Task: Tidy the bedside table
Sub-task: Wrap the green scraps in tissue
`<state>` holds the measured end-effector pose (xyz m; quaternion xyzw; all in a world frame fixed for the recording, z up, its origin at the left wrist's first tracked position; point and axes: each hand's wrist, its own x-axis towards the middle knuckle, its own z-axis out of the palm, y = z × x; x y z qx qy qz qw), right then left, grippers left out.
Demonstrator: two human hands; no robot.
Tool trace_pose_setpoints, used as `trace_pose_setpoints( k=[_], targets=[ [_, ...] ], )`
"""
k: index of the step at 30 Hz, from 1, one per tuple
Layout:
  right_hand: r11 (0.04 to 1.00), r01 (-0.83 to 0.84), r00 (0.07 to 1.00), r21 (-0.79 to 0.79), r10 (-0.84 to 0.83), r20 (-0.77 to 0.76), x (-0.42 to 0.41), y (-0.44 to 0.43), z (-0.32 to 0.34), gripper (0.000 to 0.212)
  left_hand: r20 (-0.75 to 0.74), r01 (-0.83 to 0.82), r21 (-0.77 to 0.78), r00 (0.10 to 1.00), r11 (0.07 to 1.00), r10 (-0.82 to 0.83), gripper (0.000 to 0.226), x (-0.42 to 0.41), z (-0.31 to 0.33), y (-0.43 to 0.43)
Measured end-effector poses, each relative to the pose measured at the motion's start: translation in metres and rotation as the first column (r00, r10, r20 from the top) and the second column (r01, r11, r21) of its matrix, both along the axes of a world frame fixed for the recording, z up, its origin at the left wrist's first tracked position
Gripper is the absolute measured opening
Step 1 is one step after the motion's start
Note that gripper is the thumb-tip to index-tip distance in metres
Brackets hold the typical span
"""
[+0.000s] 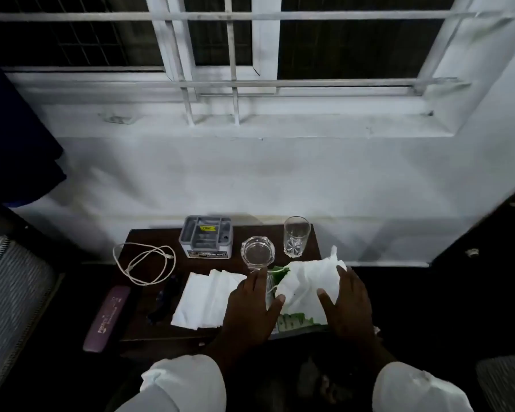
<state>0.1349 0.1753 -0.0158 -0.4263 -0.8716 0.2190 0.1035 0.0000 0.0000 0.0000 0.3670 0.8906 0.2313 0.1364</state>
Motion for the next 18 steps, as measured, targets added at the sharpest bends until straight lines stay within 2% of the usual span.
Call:
trace_pose_setpoints(
  k=[6,11,18],
  targets=[
    [0.968,0.144,0.985,-0.204,-0.160,-0.067,0.001,0.014,-0.012,0.086,0.239,-0.121,-0.005,0.964,0.993,0.118,0.073,0.007,-0.012,0.022],
    [0.868,0.253,0.939,-0.428,-0.326,-0.107,-0.002,0.021,-0.019,0.090,0.284,-0.175,0.036,0.946,0.984,0.158,0.064,0.007,-0.014,0.031],
    [0.852,0.233,0.905,-0.470,-0.367,-0.217,-0.007,0.025,-0.024,0.083,0.336,-0.278,0.118,0.915,0.953,0.225,0.053,0.009,-0.013,0.042]
  ],
)
